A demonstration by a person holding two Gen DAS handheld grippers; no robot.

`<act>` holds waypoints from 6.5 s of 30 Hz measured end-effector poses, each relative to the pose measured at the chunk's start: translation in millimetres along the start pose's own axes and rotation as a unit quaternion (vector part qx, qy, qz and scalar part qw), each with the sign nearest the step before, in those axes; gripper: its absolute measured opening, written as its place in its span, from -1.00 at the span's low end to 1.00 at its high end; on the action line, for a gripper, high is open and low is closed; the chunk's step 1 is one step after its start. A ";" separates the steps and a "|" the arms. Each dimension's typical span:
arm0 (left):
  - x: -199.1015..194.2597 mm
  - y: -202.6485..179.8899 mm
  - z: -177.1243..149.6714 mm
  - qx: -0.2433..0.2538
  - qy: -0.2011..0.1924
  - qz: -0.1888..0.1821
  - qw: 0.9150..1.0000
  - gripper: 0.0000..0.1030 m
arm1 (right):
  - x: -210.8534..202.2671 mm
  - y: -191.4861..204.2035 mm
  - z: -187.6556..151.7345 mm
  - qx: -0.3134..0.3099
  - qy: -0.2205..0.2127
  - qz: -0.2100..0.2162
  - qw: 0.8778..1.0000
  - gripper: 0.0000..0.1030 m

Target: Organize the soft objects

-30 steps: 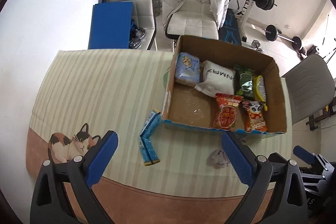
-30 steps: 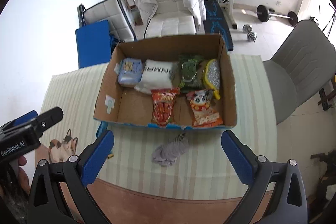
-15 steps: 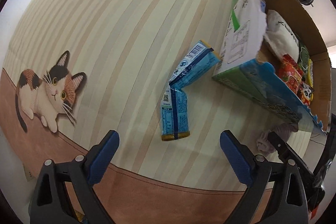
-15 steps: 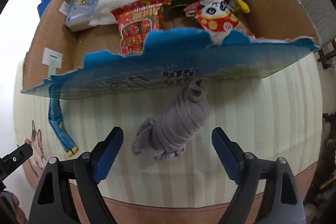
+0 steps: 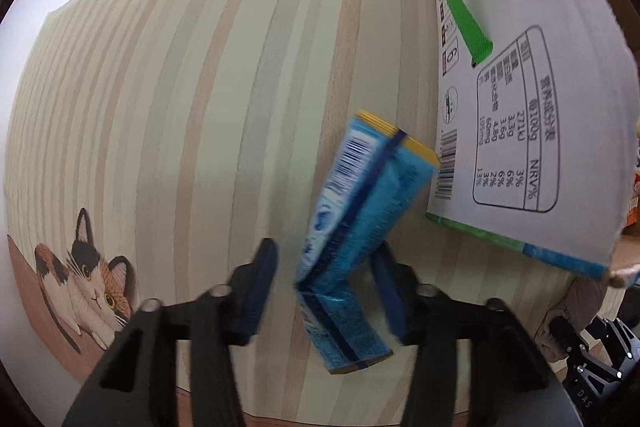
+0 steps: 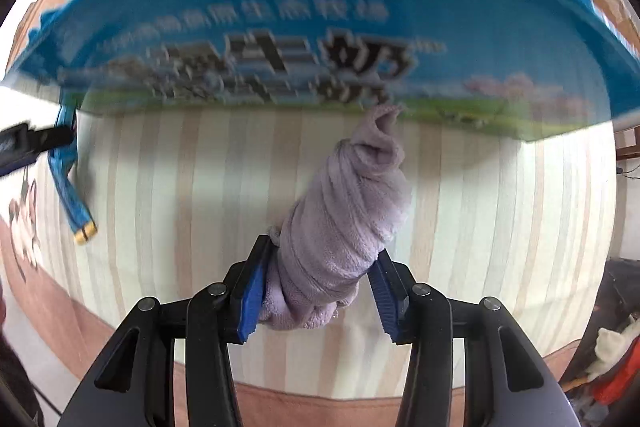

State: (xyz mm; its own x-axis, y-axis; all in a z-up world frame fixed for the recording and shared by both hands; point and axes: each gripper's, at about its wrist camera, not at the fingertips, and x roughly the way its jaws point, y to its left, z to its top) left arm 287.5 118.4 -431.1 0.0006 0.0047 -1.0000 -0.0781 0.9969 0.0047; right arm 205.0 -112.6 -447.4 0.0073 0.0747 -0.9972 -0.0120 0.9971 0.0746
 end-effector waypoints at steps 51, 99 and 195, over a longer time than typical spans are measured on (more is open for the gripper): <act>-115.7 -151.0 126.4 0.136 0.065 -0.050 0.987 -0.64 | -168.2 -43.7 150.0 -0.054 -0.085 0.067 0.993 -0.22; -194.4 -125.8 1.1 0.096 -0.159 0.002 0.983 0.87 | -187.5 -78.8 76.2 0.063 -0.131 -0.033 0.989 1.00; -434.2 -115.0 -237.2 0.050 -0.345 -0.035 0.937 1.00 | -490.0 -60.2 -193.1 0.030 -0.363 -0.050 0.930 1.00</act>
State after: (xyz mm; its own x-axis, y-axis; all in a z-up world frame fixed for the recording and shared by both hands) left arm 59.7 -16.8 2.3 0.6491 -0.0456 -0.7593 0.0398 0.9989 -0.0260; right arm 9.0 -211.4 35.1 0.6790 -0.0522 -0.7322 0.0814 0.9967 0.0045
